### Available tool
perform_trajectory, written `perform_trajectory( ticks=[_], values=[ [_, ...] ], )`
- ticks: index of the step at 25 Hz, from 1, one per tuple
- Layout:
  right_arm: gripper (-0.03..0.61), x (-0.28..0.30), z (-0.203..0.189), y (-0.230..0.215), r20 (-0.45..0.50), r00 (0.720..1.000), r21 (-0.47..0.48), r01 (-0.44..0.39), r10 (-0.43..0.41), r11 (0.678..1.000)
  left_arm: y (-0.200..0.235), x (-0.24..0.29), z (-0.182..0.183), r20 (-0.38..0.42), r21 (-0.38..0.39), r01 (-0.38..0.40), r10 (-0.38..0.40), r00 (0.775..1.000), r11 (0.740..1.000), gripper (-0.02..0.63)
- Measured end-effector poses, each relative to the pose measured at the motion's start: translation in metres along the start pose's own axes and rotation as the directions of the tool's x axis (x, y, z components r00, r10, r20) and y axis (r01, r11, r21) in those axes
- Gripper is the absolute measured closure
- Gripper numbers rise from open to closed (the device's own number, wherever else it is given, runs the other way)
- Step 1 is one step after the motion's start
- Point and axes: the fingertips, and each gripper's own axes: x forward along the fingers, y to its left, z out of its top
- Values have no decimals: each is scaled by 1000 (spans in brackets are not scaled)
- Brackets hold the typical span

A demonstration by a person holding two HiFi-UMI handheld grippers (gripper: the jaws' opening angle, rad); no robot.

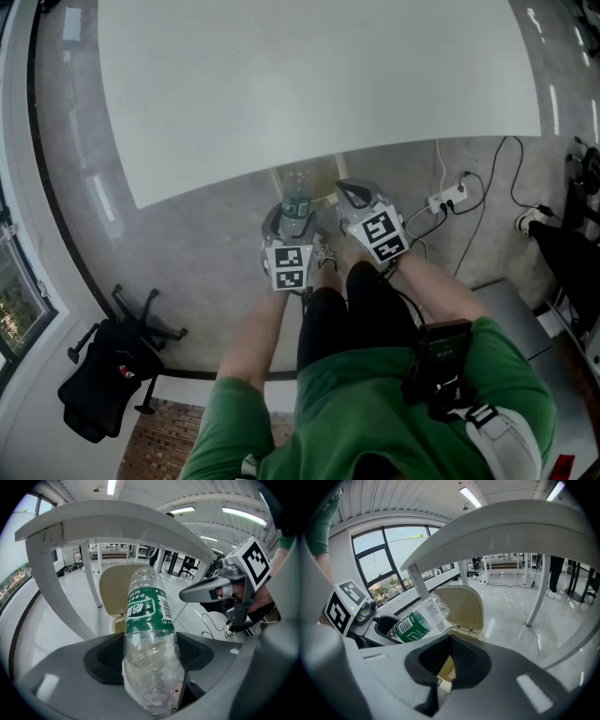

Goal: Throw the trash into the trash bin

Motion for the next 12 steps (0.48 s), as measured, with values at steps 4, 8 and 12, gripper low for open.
perform_trajectory(
  ticks=[4,8,12],
  values=[
    [575,17,-20,-9,-22,1000,8,-2,2,1000,2,29,-16,-61,-3,13,-13,998,1000,281],
    [575,36,-36,-21,-39,999,5,1,0,1000,8,59,-35,-138,-7,19,-20,990,1000,281],
    [575,51,-48,-31,-51,999,3,1,-1,1000,13,83,-44,-194,-1,20,-20,981,1000,279]
  ],
)
